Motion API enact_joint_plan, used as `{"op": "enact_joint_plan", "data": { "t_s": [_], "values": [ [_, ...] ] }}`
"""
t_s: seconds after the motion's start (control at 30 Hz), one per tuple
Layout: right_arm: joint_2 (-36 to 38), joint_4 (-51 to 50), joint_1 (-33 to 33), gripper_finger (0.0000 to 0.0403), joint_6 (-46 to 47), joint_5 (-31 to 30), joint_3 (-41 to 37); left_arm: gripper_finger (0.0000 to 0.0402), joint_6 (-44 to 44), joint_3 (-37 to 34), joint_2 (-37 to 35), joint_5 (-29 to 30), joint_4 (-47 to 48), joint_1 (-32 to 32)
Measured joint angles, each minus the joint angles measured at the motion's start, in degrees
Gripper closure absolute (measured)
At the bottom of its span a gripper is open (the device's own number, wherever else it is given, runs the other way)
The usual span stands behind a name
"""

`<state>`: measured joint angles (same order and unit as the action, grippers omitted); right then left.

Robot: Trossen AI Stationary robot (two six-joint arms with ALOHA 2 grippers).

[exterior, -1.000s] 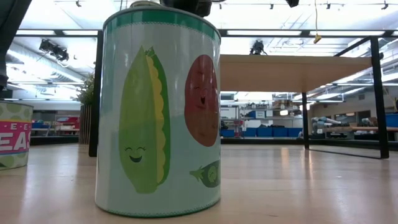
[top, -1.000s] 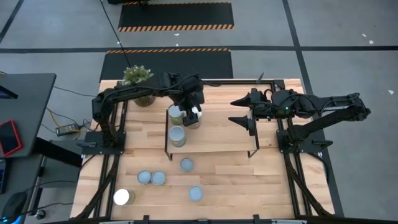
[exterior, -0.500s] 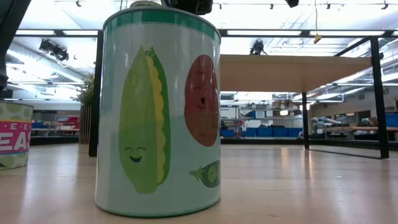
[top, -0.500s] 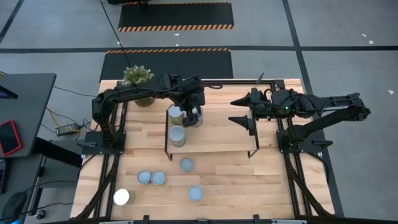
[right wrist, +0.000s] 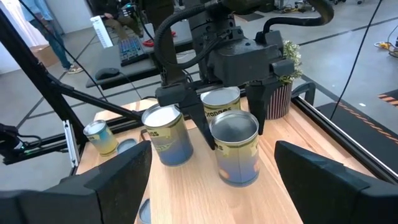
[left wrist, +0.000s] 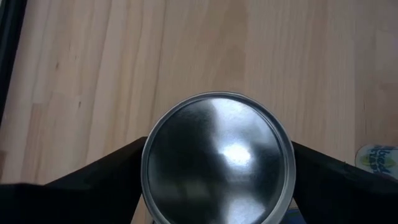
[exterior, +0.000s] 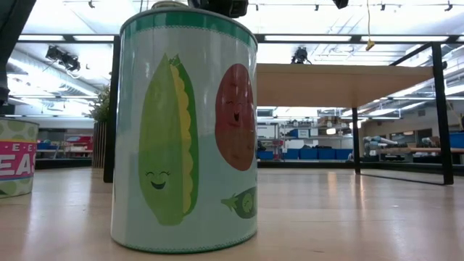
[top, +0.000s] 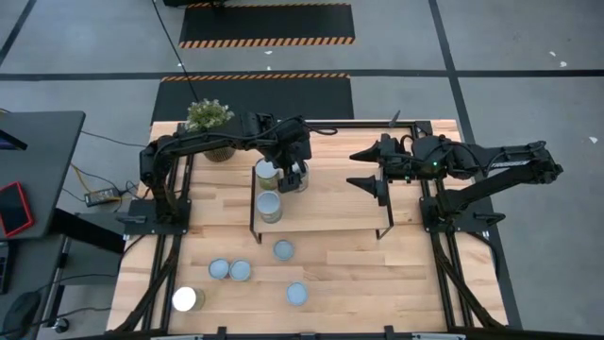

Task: Pick and place cans onto a shelf
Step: Put the canned peaches on the shelf

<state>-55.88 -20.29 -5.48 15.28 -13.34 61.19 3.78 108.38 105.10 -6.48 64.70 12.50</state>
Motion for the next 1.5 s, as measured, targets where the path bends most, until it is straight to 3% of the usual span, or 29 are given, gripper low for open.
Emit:
{"op": "enact_joint_plan", "data": {
  "t_s": [0.27, 0.47, 0.87, 1.5],
  "values": [
    [-0.4, 0.0, 0.0, 0.0056, 1.7, 0.0, 0.0, 0.0048, -1.2, 0.0, 0.0, 0.3, -0.1, -0.1],
    [-0.4, 0.0, -0.1, 0.0056, 1.7, 0.0, 0.0, 0.0048, -3.4, 0.0, -0.1, 5.4, -0.1, -0.7],
    [-0.3, 0.0, -0.1, 0.0056, 3.2, 0.0, 0.0, 0.0048, -3.3, 0.1, -0.1, 8.0, 0.7, -2.1],
    [-2.6, -0.2, 0.1, 0.0056, 0.9, -0.9, -0.3, 0.0049, -2.3, 15.9, 0.0, 11.3, 9.3, -3.5]
  ]
}}
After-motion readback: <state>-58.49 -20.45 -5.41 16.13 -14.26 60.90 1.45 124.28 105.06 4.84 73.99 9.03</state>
